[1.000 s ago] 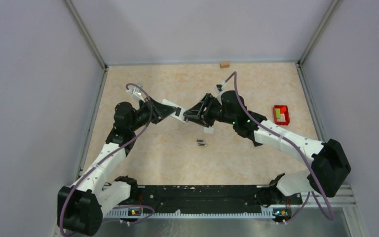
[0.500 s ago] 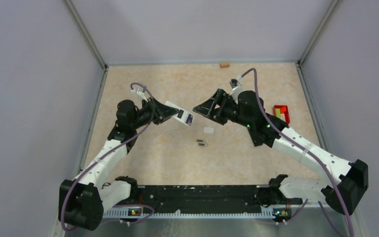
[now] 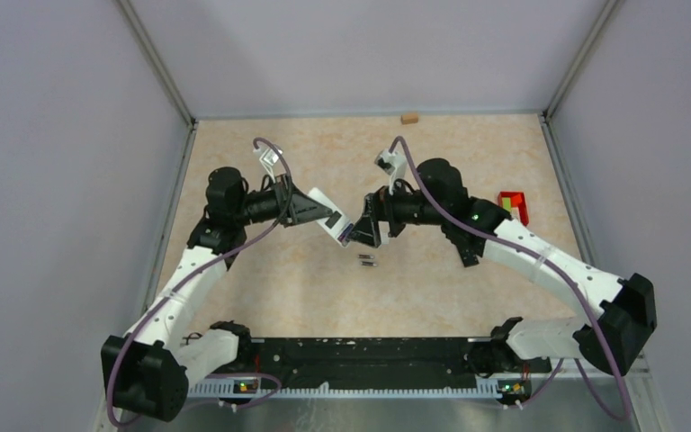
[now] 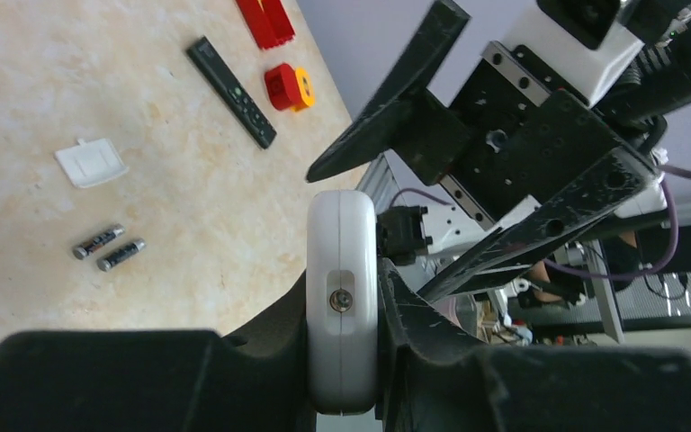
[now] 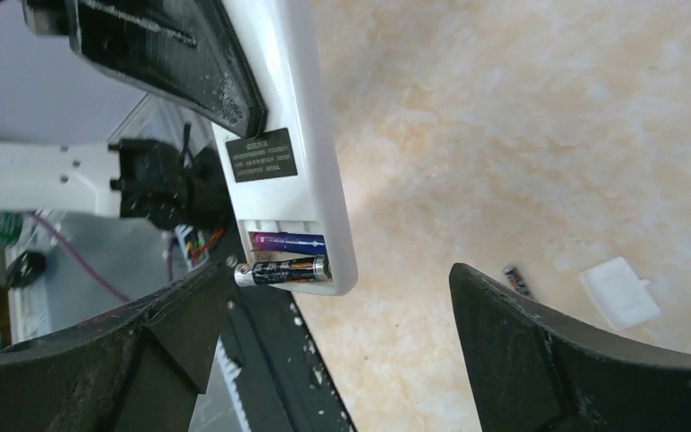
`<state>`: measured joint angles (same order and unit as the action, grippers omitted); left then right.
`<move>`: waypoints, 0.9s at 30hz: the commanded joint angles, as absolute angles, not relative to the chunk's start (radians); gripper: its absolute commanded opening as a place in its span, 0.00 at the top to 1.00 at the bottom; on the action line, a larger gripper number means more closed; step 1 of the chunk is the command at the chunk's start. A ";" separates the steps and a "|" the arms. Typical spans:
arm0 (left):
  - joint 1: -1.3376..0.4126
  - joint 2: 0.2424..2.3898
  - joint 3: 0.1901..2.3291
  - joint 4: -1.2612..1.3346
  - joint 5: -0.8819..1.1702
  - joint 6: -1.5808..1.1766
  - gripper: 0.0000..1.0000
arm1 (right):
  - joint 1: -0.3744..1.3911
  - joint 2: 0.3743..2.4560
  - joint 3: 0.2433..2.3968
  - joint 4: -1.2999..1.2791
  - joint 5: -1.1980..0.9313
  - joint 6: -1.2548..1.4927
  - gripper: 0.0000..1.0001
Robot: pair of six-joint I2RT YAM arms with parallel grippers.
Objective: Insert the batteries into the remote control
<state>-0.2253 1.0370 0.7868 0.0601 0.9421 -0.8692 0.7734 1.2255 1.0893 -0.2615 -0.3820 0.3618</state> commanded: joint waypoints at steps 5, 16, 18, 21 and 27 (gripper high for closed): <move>-0.228 1.068 0.834 0.012 1.089 -0.833 1.00 | 0.767 1.264 1.097 -0.171 -0.671 0.294 0.04; -0.227 1.100 0.859 -0.107 1.097 -0.788 1.00 | 0.817 1.362 1.159 -0.264 -0.653 0.234 0.03; -0.227 1.101 0.859 -0.119 1.093 -0.778 1.00 | 0.823 1.373 1.167 -0.272 -0.647 0.231 0.03; -0.228 1.103 0.858 -0.129 1.088 -0.768 1.00 | 0.829 1.376 1.168 -0.264 -0.646 0.239 0.05; -0.228 1.108 0.857 -0.142 1.088 -0.758 1.00 | 0.832 1.382 1.161 -0.237 -0.653 0.270 0.11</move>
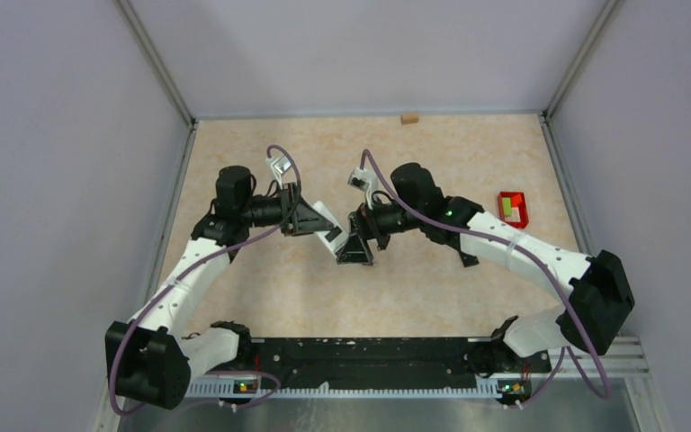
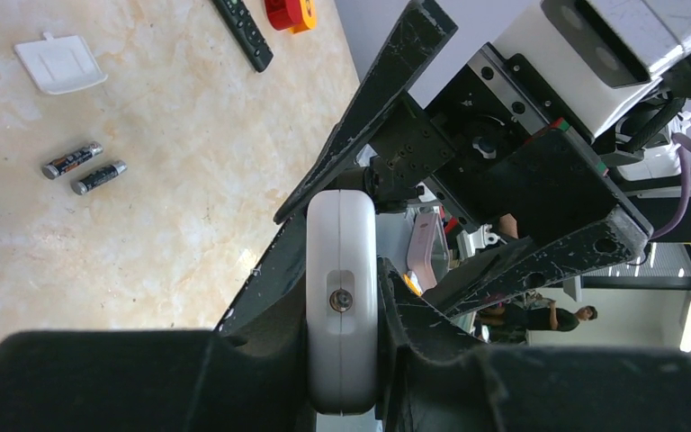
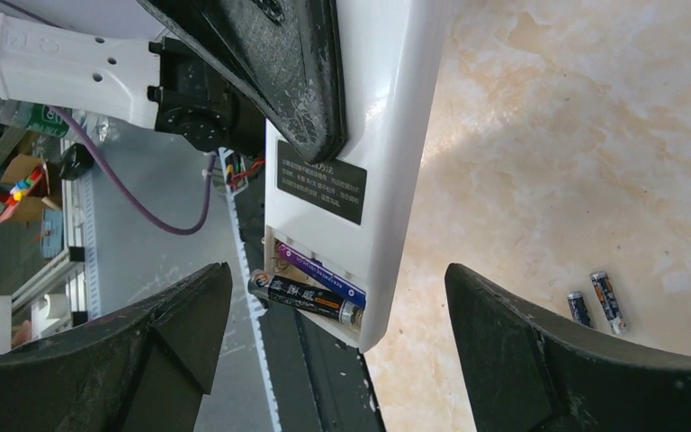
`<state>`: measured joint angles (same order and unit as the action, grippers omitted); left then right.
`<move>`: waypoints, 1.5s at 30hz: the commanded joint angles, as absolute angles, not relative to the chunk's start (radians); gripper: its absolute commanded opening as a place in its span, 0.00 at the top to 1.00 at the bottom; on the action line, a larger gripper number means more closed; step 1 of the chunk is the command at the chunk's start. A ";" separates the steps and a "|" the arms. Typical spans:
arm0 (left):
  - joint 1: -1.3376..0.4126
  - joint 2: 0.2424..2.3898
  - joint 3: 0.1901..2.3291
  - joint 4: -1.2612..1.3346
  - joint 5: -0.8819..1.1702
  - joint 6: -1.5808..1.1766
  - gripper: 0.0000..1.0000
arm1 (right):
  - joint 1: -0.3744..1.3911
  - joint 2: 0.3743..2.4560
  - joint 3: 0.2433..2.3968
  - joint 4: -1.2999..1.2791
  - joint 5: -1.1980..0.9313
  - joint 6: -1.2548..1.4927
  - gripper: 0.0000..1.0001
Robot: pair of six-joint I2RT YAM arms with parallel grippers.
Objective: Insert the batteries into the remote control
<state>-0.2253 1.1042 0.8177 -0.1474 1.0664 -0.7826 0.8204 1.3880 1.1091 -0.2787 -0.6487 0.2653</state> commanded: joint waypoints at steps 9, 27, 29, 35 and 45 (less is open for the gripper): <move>-0.228 1.105 0.856 -0.158 1.085 -0.750 1.00 | 0.831 1.397 1.160 -0.222 -0.663 0.291 0.27; -0.228 1.107 0.856 -0.164 1.069 -0.763 1.00 | 0.832 1.404 1.147 -0.219 -0.678 0.282 0.22; -0.227 1.106 0.854 -0.164 1.065 -0.770 1.00 | 0.832 1.407 1.146 -0.223 -0.682 0.277 0.23; -0.227 1.119 0.860 -0.177 1.061 -0.792 1.00 | 0.832 1.405 1.144 -0.228 -0.687 0.255 0.24; -0.227 1.123 0.862 -0.190 1.054 -0.782 1.00 | 0.832 1.405 1.140 -0.214 -0.695 0.252 0.37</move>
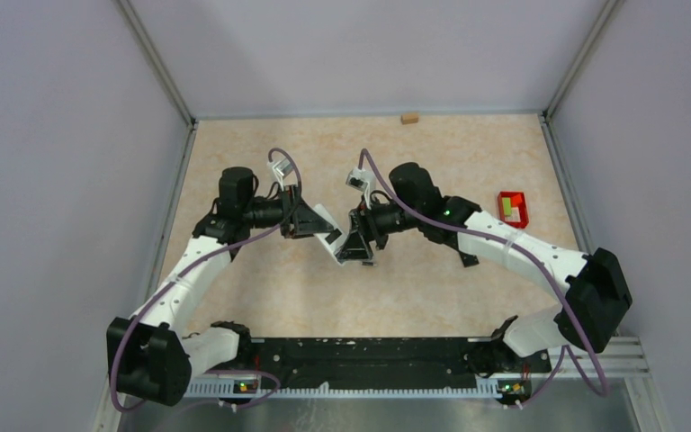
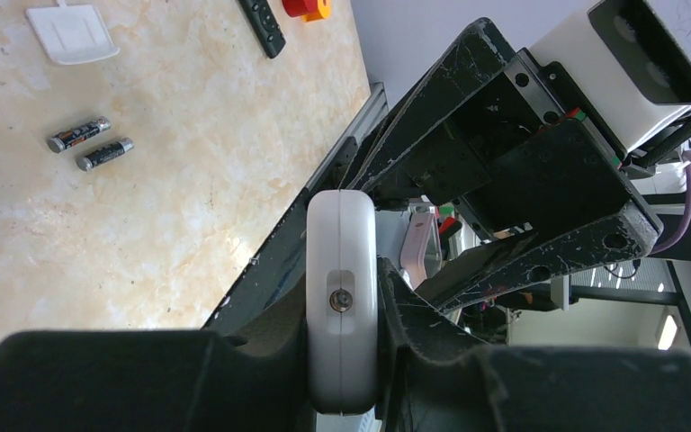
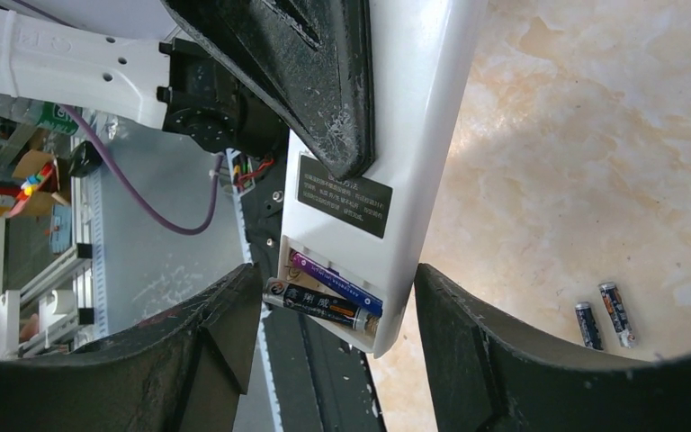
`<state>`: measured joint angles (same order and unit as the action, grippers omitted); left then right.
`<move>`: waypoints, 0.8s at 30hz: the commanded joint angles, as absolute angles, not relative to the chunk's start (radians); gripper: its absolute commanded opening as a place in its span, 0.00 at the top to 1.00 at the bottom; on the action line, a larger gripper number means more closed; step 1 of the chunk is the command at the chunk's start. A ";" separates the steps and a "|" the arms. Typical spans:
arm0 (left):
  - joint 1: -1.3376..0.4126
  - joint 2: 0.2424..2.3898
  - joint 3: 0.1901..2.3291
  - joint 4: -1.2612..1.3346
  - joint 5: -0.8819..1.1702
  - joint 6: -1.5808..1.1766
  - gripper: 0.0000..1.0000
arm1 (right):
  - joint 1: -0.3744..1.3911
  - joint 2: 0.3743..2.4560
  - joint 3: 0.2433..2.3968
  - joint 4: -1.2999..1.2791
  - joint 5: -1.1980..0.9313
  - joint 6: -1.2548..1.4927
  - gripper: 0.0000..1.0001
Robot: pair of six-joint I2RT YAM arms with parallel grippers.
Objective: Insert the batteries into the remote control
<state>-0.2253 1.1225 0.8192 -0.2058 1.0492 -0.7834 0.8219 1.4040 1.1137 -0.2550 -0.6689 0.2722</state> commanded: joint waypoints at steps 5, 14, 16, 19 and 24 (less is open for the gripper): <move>-0.227 1.124 0.864 -0.191 1.049 -0.779 1.00 | 0.831 1.405 1.135 -0.208 -0.699 0.251 0.33; -0.227 1.121 0.867 -0.197 1.035 -0.778 1.00 | 0.831 1.386 1.117 -0.173 -0.725 0.239 0.39; -0.227 1.121 0.871 -0.195 1.035 -0.781 1.00 | 0.831 1.384 1.116 -0.173 -0.724 0.235 0.42; -0.227 1.122 0.875 -0.193 1.034 -0.782 1.00 | 0.832 1.387 1.116 -0.179 -0.722 0.231 0.45; -0.227 1.124 0.877 -0.193 1.038 -0.785 1.00 | 0.831 1.397 1.118 -0.182 -0.714 0.232 0.53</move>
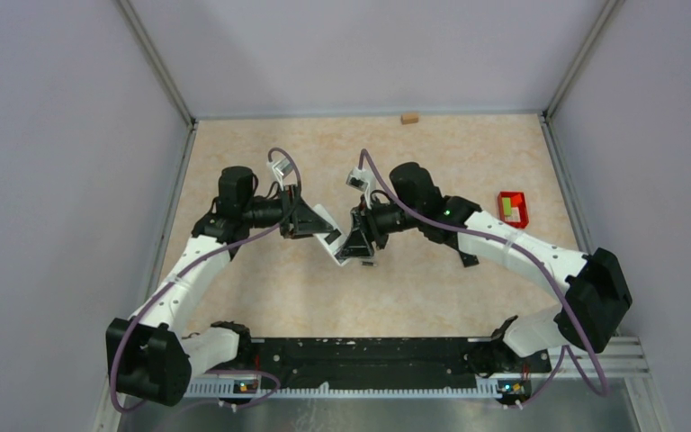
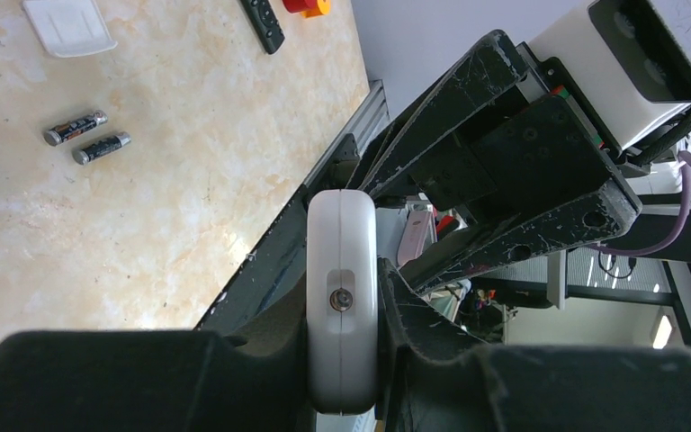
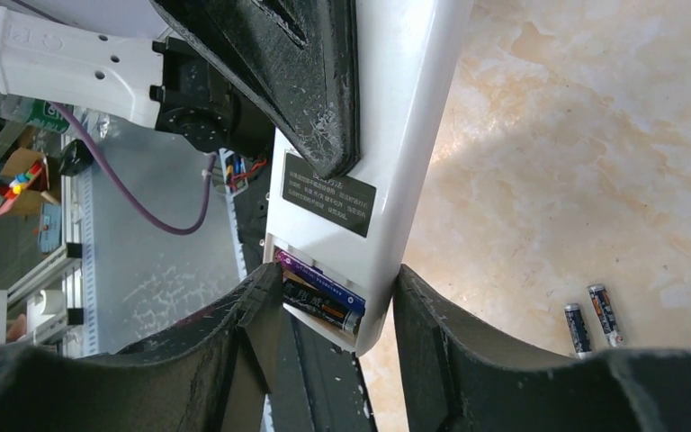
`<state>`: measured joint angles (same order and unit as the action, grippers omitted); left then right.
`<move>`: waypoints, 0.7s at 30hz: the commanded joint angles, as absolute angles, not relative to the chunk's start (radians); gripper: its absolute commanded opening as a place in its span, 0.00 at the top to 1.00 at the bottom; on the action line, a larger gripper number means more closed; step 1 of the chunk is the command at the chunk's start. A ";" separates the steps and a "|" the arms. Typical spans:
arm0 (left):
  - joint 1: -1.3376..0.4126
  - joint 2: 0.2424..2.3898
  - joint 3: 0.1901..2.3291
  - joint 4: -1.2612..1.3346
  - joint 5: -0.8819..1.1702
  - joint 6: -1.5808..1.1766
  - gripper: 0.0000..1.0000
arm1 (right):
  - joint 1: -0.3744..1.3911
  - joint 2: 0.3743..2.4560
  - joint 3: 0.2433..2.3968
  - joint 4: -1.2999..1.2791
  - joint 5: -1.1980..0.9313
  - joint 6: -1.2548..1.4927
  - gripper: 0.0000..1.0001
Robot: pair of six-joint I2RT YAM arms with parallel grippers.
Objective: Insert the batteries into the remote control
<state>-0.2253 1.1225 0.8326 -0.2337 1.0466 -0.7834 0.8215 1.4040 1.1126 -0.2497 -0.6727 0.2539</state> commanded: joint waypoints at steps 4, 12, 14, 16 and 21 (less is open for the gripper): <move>-0.227 1.123 0.877 -0.193 1.044 -0.783 1.00 | 0.831 1.399 1.117 -0.177 -0.703 0.236 0.56; -0.227 1.123 0.876 -0.197 1.046 -0.781 1.00 | 0.831 1.393 1.104 -0.172 -0.662 0.221 0.55; -0.227 1.123 0.875 -0.200 1.045 -0.775 1.00 | 0.832 1.394 1.107 -0.176 -0.644 0.252 0.50; -0.227 1.122 0.875 -0.211 1.042 -0.763 1.00 | 0.827 1.400 1.117 -0.182 -0.635 0.310 0.45; -0.227 1.110 0.881 -0.216 1.032 -0.752 1.00 | 0.819 1.392 1.099 -0.152 -0.622 0.385 0.39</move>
<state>-0.2253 1.1225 0.8333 -0.2405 1.0317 -0.7746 0.8215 1.4040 1.1069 -0.2230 -0.6369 0.3222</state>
